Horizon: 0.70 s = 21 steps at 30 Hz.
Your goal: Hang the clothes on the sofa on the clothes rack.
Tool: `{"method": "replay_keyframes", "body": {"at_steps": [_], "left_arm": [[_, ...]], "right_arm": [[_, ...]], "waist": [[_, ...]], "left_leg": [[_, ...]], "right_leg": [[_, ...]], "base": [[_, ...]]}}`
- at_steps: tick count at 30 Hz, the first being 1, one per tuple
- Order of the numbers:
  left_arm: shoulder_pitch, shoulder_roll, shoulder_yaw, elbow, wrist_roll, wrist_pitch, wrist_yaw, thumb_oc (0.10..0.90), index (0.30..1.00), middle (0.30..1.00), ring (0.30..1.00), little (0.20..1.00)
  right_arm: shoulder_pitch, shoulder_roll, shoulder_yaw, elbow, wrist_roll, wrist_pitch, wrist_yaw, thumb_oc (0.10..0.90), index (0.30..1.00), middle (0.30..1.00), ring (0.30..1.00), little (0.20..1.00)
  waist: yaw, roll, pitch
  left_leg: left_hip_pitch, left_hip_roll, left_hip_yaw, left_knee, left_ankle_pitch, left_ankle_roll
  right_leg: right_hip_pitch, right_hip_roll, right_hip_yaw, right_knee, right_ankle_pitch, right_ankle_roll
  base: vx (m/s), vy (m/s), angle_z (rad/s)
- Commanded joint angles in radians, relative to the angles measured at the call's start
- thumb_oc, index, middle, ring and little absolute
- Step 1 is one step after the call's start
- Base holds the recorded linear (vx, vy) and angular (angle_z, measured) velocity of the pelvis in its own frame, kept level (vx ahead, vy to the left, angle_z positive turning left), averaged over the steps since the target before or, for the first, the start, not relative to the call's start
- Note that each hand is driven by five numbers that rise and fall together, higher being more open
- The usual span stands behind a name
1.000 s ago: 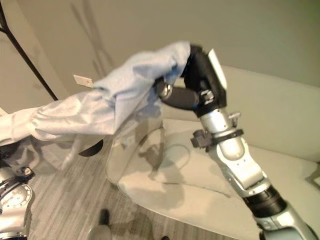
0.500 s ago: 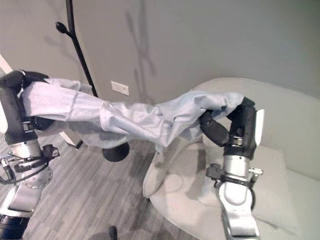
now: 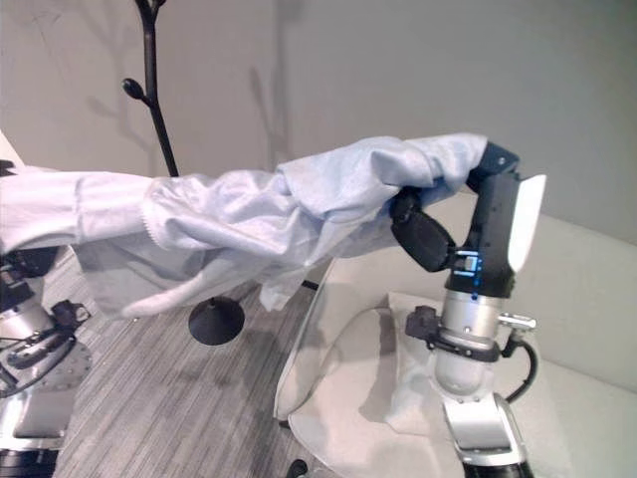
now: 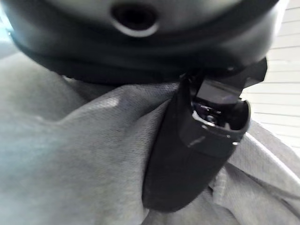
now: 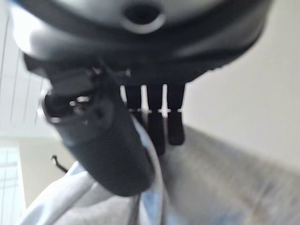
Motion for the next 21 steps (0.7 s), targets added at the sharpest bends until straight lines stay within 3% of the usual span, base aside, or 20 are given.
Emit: {"method": "replay_keyframes", "body": {"at_steps": [1, 3, 4, 5, 6, 7, 8, 9, 10, 11, 13, 14, 15, 16, 19, 21], "left_arm": [[-0.021, 0.095, 0.068, -0.106, -0.013, -0.068, -0.009, 0.400, 0.300, 0.300, 0.300, 0.300], [-0.034, 0.106, 0.067, -0.096, 0.002, -0.067, -0.004, 0.400, 0.300, 0.300, 0.300, 0.300], [-0.040, 0.112, 0.081, -0.088, 0.013, -0.058, 0.010, 0.400, 0.300, 0.300, 0.300, 0.300], [-0.041, 0.112, 0.082, -0.087, 0.015, -0.058, 0.012, 0.400, 0.300, 0.300, 0.300, 0.300], [-0.043, 0.125, 0.091, -0.083, 0.035, -0.055, 0.022, 0.400, 0.300, 0.300, 0.300, 0.300], [-0.069, 0.165, 0.104, -0.055, 0.085, -0.036, 0.069, 0.400, 0.300, 0.300, 0.300, 0.300], [-0.074, 0.184, 0.117, -0.044, 0.106, -0.022, 0.084, 0.400, 0.300, 0.300, 0.300, 0.300], [-0.076, 0.186, 0.118, -0.039, 0.110, -0.021, 0.090, 0.400, 0.300, 0.300, 0.300, 0.300], [-0.092, 0.245, 0.142, -0.031, 0.162, 0.011, 0.104, 0.400, 0.300, 0.300, 0.300, 0.300], [-0.093, 0.246, 0.143, -0.029, 0.163, 0.012, 0.106, 0.400, 0.300, 0.300, 0.300, 0.300], [-0.116, 0.307, 0.164, -0.019, 0.217, 0.056, 0.134, 0.400, 0.300, 0.300, 0.300, 0.300], [-0.117, 0.307, 0.164, -0.018, 0.218, 0.057, 0.134, 0.400, 0.300, 0.300, 0.300, 0.300], [-0.145, 0.360, 0.166, 0.001, 0.251, 0.083, 0.152, 0.400, 0.300, 0.300, 0.300, 0.300], [-0.172, 0.401, 0.156, 0.025, 0.275, 0.102, 0.170, 0.400, 0.300, 0.300, 0.300, 0.300], [-0.206, 0.460, 0.149, 0.052, 0.308, 0.139, 0.181, 0.400, 0.300, 0.300, 0.300, 0.300], [-0.239, 0.518, 0.135, 0.068, 0.351, 0.155, 0.161, 0.400, 0.300, 0.300, 0.300, 0.300]], "right_arm": [[-0.073, 0.006, -0.072, -0.058, 0.042, -0.067, -0.038, 0.400, 0.300, 0.300, 0.300, 0.300], [-0.079, 0.000, -0.065, -0.064, 0.045, -0.072, -0.026, 0.400, 0.300, 0.300, 0.300, 0.300], [-0.088, -0.018, -0.056, -0.060, 0.023, -0.064, -0.019, 0.400, 0.300, 0.300, 0.300, 0.300], [-0.093, -0.018, -0.053, -0.058, 0.021, -0.064, -0.021, 0.400, 0.300, 0.300, 0.300, 0.300], [-0.094, -0.030, -0.048, -0.051, 0.016, -0.065, -0.012, 0.400, 0.300, 0.300, 0.300, 0.300], [-0.115, -0.046, -0.032, -0.036, 0.023, -0.073, -0.012, 0.400, 0.300, 0.300, 0.300, 0.300], [-0.122, -0.057, -0.029, -0.033, 0.023, -0.074, -0.008, 0.400, 0.300, 0.300, 0.300, 0.300], [-0.127, -0.057, -0.025, -0.030, 0.023, -0.075, -0.008, 0.400, 0.300, 0.300, 0.300, 0.300], [-0.154, -0.086, -0.009, -0.018, 0.012, -0.079, -0.002, 0.400, 0.300, 0.300, 0.300, 0.300], [-0.159, -0.085, -0.007, -0.014, 0.012, -0.080, -0.004, 0.400, 0.300, 0.300, 0.300, 0.300], [-0.189, -0.112, 0.008, 0.000, -0.015, -0.084, -0.014, 0.400, 0.300, 0.300, 0.300, 0.300], [-0.191, -0.112, 0.009, 0.001, -0.016, -0.085, -0.015, 0.400, 0.300, 0.300, 0.300, 0.300], [-0.212, -0.142, 0.020, 0.023, -0.044, -0.081, -0.029, 0.400, 0.300, 0.300, 0.300, 0.300], [-0.236, -0.158, 0.030, 0.039, -0.062, -0.084, -0.046, 0.400, 0.300, 0.300, 0.300, 0.300], [-0.253, -0.174, 0.038, 0.049, -0.083, -0.082, -0.061, 0.400, 0.300, 0.300, 0.300, 0.300], [-0.239, -0.187, 0.035, 0.053, -0.117, -0.073, -0.051, 0.400, 0.300, 0.300, 0.300, 0.300]], "waist": [[0.000, -0.021, -0.121], [0.005, -0.024, -0.101], [0.013, -0.027, -0.085], [0.011, -0.024, -0.083], [0.016, -0.024, -0.081], [0.014, -0.019, -0.077], [0.012, -0.019, -0.079], [0.012, -0.019, -0.079], [0.014, -0.012, -0.094], [0.014, -0.015, -0.093], [0.026, 0.000, -0.105], [0.026, 0.000, -0.105], [0.031, 0.016, -0.113], [0.032, 0.028, -0.112], [0.024, 0.052, -0.116], [0.011, 0.078, -0.147]], "left_leg": [[-0.054, -0.122, 0.010, 0.090, -0.128, 0.019], [-0.114, -0.102, 0.028, 0.219, -0.118, -0.015], [-0.174, -0.076, 0.035, 0.357, -0.062, -0.057], [-0.191, -0.066, 0.031, 0.388, -0.071, -0.063], [-0.212, -0.062, 0.026, 0.437, -0.038, -0.074], [-0.244, -0.015, 0.014, 0.463, -0.023, -0.077], [-0.245, 0.015, 0.012, 0.431, -0.033, -0.069], [-0.240, 0.015, 0.016, 0.423, -0.033, -0.069], [-0.208, 0.063, -0.001, 0.281, -0.067, -0.057], [-0.201, 0.059, 0.005, 0.264, -0.054, -0.055], [-0.178, 0.105, -0.055, 0.090, 0.029, -0.070], [-0.172, 0.105, -0.054, 0.076, 0.038, -0.071], [-0.187, 0.162, -0.104, -0.008, 0.109, -0.104], [-0.183, 0.189, -0.127, -0.058, 0.144, -0.124], [-0.186, 0.218, -0.146, -0.063, 0.166, -0.150], [-0.156, 0.208, -0.114, -0.061, 0.136, -0.157]], "right_leg": [[0.120, 0.008, 0.054, -0.237, 0.071, 0.085], [0.146, 0.001, 0.055, -0.261, 0.068, 0.073], [0.173, 0.001, 0.059, -0.283, 0.061, 0.058], [0.175, 0.009, 0.058, -0.290, 0.065, 0.053], [0.188, 0.010, 0.065, -0.296, 0.059, 0.049], [0.196, 0.007, 0.075, -0.307, 0.062, 0.055], [0.196, -0.003, 0.078, -0.307, 0.063, 0.063], [0.195, -0.003, 0.082, -0.307, 0.064, 0.064], [0.188, -0.017, 0.094, -0.303, 0.057, 0.086], [0.184, -0.020, 0.096, -0.301, 0.061, 0.086], [0.179, -0.022, 0.124, -0.296, 0.049, 0.099], [0.177, -0.022, 0.124, -0.295, 0.049, 0.098], [0.189, -0.035, 0.147, -0.295, 0.032, 0.114], [0.193, -0.032, 0.159, -0.289, 0.020, 0.117], [0.216, -0.047, 0.173, -0.285, 0.006, 0.135], [0.237, -0.081, 0.174, -0.277, 0.008, 0.163]], "base": [[0.00, 0.000, 0.00], [-0.05, -0.025, 0.01], [-0.05, -0.032, 0.06], [0.02, 0.010, 0.13], [0.04, 0.063, 0.02], [0.08, 0.132, -0.01], [0.05, 0.110, -0.08], [0.13, 0.217, -0.07], [0.10, 0.164, -0.10], [0.17, 0.256, -0.18], [0.11, 0.167, -0.33], [0.16, 0.270, -0.44], [0.19, 0.269, -0.45], [0.25, 0.377, -0.38], [0.17, 0.297, -0.45], [0.23, 0.445, -0.41]]}}
